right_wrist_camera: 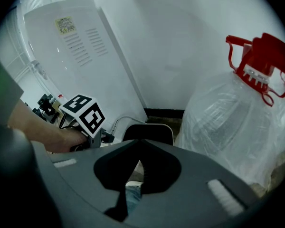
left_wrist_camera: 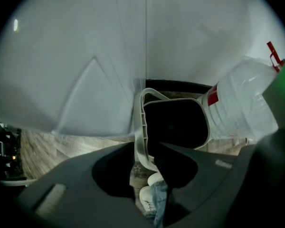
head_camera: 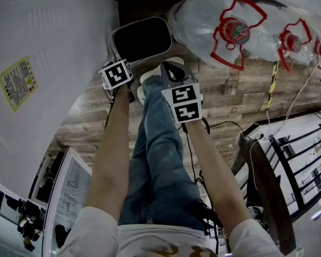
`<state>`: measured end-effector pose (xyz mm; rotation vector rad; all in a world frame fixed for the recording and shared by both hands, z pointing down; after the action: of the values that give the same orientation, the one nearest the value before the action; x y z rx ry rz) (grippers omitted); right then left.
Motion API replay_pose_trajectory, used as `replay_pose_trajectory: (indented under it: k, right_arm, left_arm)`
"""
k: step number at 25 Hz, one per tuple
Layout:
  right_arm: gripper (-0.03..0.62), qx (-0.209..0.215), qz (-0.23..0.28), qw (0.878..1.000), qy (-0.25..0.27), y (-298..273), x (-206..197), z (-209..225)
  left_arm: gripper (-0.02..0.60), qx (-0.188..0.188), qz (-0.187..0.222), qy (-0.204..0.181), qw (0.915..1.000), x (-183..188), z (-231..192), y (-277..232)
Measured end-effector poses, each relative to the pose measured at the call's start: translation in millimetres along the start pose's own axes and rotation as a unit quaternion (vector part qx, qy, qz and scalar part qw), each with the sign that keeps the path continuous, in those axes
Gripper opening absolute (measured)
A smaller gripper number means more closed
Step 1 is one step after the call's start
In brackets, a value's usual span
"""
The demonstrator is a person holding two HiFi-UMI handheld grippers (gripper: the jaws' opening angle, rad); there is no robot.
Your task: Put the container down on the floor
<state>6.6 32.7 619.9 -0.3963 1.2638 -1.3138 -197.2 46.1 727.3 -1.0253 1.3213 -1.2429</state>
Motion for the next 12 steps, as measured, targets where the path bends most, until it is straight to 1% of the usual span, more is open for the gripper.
replay_pose_trajectory:
  k: [3, 5, 6, 9, 12]
  right_arm:
    - [0.026, 0.0, 0.001, 1.0, 0.004, 2.5, 1.1, -2.8]
    - [0.026, -0.004, 0.004, 1.0, 0.01, 4.5, 2.1, -3.6]
    - [0.026, -0.006, 0.006, 1.0, 0.012, 5.9, 2.8, -3.8]
    - [0.026, -0.007, 0.008, 1.0, 0.012, 8.9, 3.6, -7.8]
    - [0.026, -0.008, 0.004, 1.0, 0.016, 10.5, 1.3, -9.8]
  left_arm:
    - [0.123, 0.004, 0.0, 0.003, 1.0, -2.9, -2.3, 5.7]
    - [0.123, 0.016, -0.002, -0.007, 0.9999, -4.2, -4.9, 11.6]
    - [0.123, 0.014, 0.007, -0.017, 0.9997, -1.7, -2.8, 14.6]
    - [0.123, -0.009, 0.049, -0.051, 0.9975, 8.6, 8.9, 23.6]
    - [0.123, -0.009, 0.067, -0.062, 0.9958, 14.4, 10.5, 35.2]
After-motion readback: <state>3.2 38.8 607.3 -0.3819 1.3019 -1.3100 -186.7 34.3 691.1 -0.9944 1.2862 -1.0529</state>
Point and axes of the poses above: the fingertips, and each gripper's own axes: y backward along the fingers, z to its right, x out of its top, the point moved 5 cm from there along y, backward along the fingers, and after that the axes turned 3 degrees about -y, right-handed, at the moved point
